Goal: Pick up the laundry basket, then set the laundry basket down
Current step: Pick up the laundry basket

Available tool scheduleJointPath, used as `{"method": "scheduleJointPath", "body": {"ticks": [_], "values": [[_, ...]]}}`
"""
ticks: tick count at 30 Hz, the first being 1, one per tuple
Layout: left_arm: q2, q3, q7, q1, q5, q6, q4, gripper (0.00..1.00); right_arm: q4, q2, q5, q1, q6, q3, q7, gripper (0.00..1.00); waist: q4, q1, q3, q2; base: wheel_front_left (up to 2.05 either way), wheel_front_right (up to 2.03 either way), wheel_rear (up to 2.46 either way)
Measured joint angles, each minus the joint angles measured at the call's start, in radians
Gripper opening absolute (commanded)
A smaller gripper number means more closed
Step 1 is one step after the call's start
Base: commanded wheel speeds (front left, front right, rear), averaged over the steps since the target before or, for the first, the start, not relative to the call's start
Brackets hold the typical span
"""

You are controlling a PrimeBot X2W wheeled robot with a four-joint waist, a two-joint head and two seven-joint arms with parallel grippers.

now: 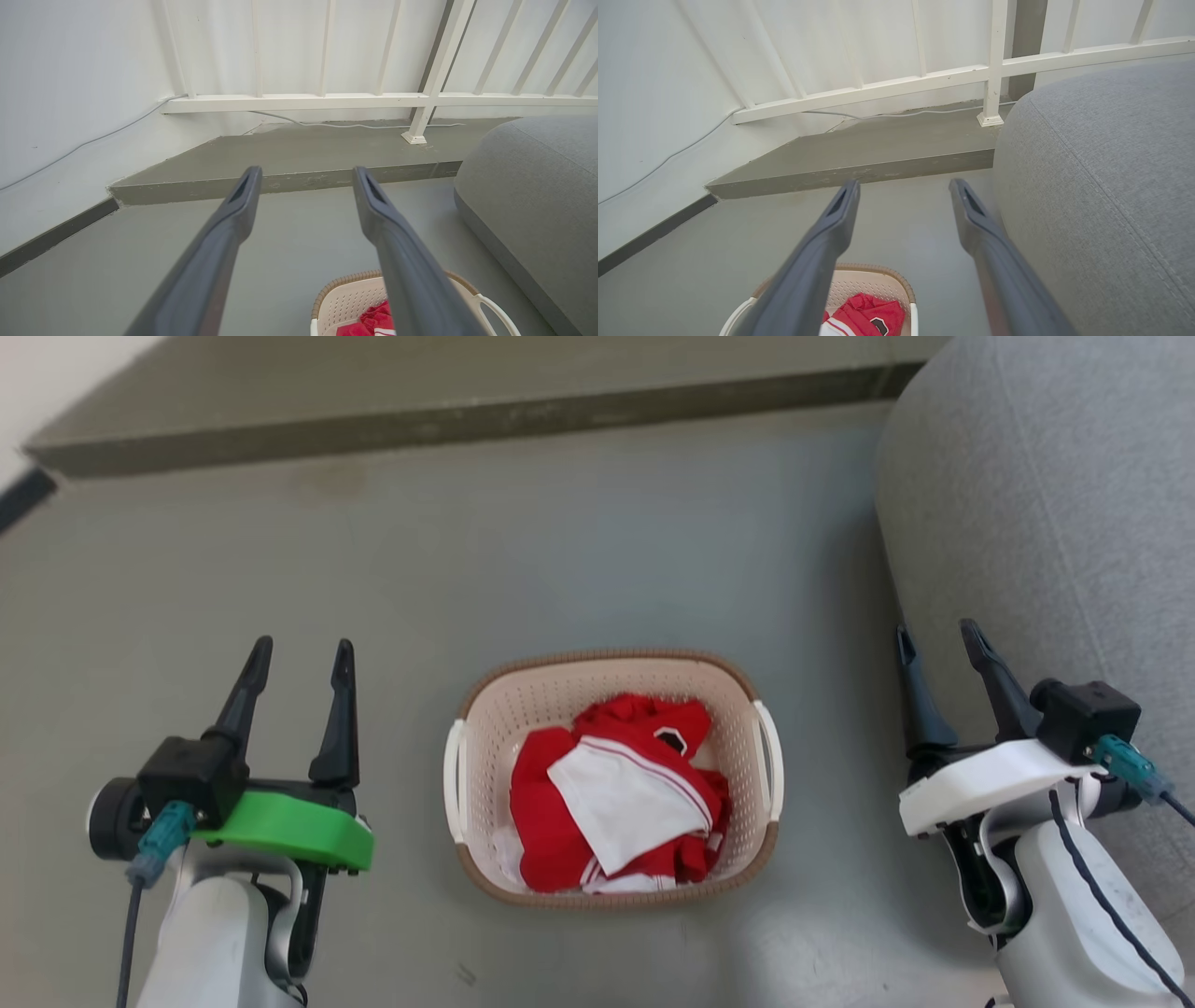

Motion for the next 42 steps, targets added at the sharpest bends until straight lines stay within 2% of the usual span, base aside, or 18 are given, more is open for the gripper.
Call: {"method": "scheduleJointPath", "body": {"ticks": [22,34,42], "values": [[0.009,-0.023,0.005,-0.238,-0.049,-0.017,0.275,1.0,0.249,0.031,0.001,-0.219,0.033,0.019,-0.002,1.0,-0.014,0.0001,0.308,0.0,0.0,0.0,0.0],[0.012,-0.084,0.045,-0.375,-0.059,-0.018,0.433,1.0,0.438,0.046,0.001,-0.334,0.063,0.063,-0.002,1.0,-0.015,0.0,0.447,0.0,0.0,0.0,0.0],[0.022,-0.148,0.077,-0.47,-0.081,-0.018,0.502,1.0,0.523,0.059,0.002,-0.46,0.076,0.098,0.003,1.0,-0.015,0.0,0.539,0.0,0.0,0.0,0.0]]}}
